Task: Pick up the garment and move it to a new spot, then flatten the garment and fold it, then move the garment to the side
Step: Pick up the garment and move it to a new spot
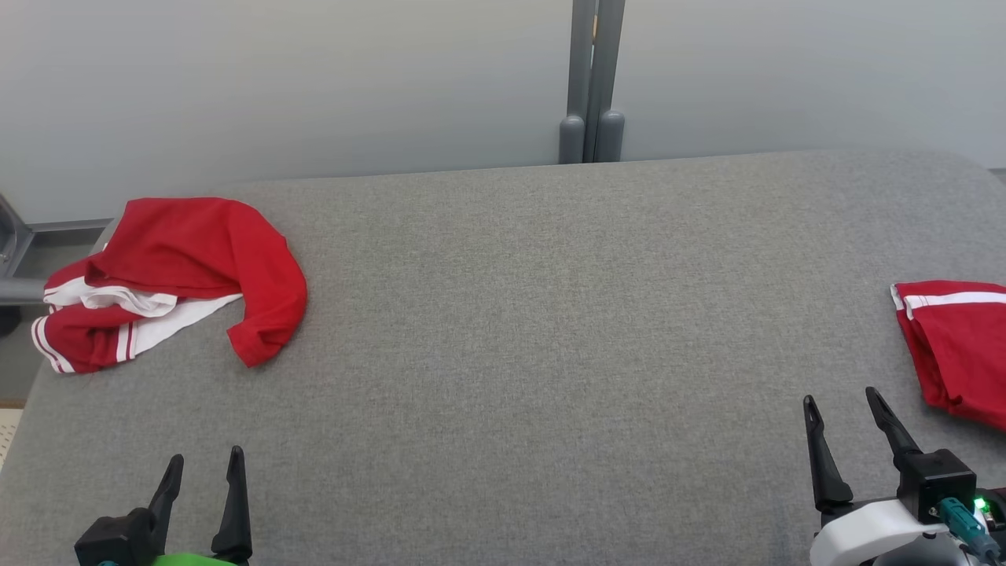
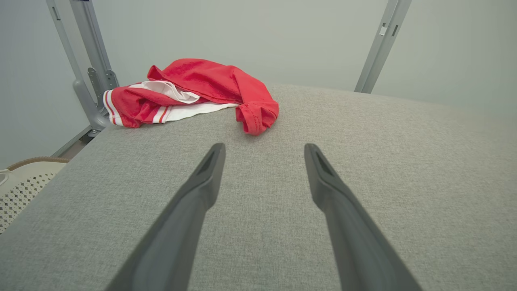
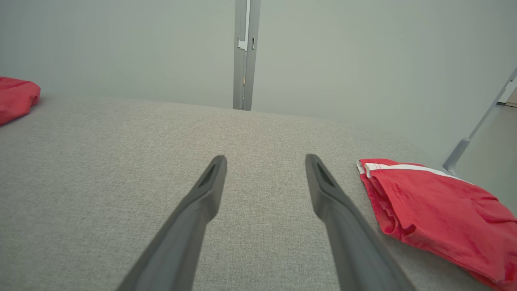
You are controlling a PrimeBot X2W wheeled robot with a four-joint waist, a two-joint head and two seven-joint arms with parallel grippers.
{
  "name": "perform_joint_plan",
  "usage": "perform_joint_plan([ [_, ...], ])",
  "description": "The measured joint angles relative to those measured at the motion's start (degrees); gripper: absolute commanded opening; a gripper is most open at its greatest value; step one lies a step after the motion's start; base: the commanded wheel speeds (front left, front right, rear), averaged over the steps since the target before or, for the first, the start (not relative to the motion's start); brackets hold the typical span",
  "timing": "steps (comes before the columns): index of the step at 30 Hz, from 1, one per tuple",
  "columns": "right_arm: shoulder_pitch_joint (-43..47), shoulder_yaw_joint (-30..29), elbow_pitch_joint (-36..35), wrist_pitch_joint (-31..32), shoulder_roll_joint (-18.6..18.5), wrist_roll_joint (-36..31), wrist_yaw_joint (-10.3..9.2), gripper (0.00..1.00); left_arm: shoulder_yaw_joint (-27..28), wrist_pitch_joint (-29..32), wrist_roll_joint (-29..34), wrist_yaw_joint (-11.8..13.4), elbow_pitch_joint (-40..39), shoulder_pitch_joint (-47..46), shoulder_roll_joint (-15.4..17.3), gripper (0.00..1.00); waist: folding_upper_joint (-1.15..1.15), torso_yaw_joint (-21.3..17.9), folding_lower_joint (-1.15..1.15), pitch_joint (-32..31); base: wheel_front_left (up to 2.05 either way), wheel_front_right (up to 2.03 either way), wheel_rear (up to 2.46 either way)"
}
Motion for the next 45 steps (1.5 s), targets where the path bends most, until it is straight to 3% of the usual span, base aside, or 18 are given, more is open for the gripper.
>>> perform_joint_plan([
  [7, -0.3, 1.0, -0.4, 0.0, 0.4, 0.0, 0.00, 1.00, 0.1, 0.0, 0.3, -0.1, -0.3, -0.1, -0.2, 1.00, 0.00, 1.1, 0.00, 0.1, 0.00, 0.00, 0.00],
  [13, -0.6, 1.3, -0.8, 0.0, 0.8, 0.5, 0.00, 1.00, -0.6, -0.1, 0.3, -0.1, -1.0, -0.2, -0.2, 1.00, 0.00, 4.5, 0.00, 0.2, 0.00, 0.00, 0.00],
  [23, -3.2, 3.1, -0.9, 0.0, 1.0, 0.5, 0.01, 1.00, 0.1, -0.1, -0.1, -0.1, -0.9, -1.3, -0.2, 1.00, 0.00, 15.9, 0.00, 1.0, 0.00, 0.00, 0.00],
  [32, -8.7, 7.8, 1.5, 0.0, -1.6, 0.7, 0.00, 1.00, 6.4, -0.1, -0.3, -0.1, -3.9, 0.1, -2.9, 1.00, 0.00, 24.8, 0.00, 2.5, 0.00, 0.00, 0.00],
  [38, -8.7, 7.4, 1.7, 0.0, -2.0, 1.2, 0.01, 1.00, 6.2, -0.1, 0.2, -0.1, -4.3, 0.4, -3.7, 1.00, 0.00, 26.5, 0.00, 3.5, 0.00, 0.00, 0.00],
  [45, -6.3, 5.3, 0.2, 0.0, -2.2, 0.4, 0.00, 1.00, -2.3, 0.4, -1.5, -0.1, 2.6, -6.1, -3.4, 1.00, 0.00, 25.9, 0.00, 3.5, 0.00, 0.00, 0.00],
])
